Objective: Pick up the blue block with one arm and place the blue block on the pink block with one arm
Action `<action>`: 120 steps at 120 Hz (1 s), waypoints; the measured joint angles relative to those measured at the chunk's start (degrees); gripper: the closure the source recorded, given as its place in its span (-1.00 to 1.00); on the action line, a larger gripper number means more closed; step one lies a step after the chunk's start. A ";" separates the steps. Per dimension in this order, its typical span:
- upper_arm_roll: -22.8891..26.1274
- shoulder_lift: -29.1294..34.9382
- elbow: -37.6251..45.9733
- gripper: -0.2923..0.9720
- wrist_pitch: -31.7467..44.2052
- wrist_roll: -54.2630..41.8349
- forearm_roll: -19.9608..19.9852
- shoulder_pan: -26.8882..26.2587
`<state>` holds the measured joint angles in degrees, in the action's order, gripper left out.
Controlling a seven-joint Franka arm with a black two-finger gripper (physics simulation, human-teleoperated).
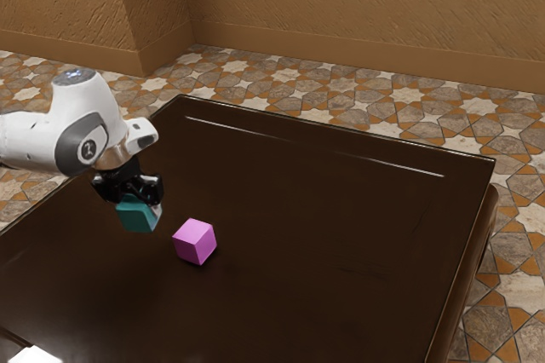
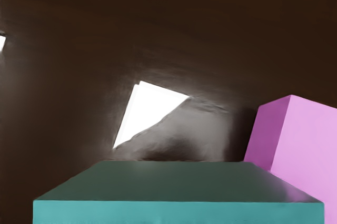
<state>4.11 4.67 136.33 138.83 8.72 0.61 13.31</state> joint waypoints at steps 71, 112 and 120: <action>7.40 -10.17 -8.34 0.01 0.91 4.39 -4.92 1.56; 9.82 -10.54 -8.74 0.01 2.24 1.89 -5.07 1.38; 10.14 -10.22 -8.45 0.01 2.59 1.48 -4.66 1.31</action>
<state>14.25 -5.55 127.88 141.42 10.20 -4.05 14.62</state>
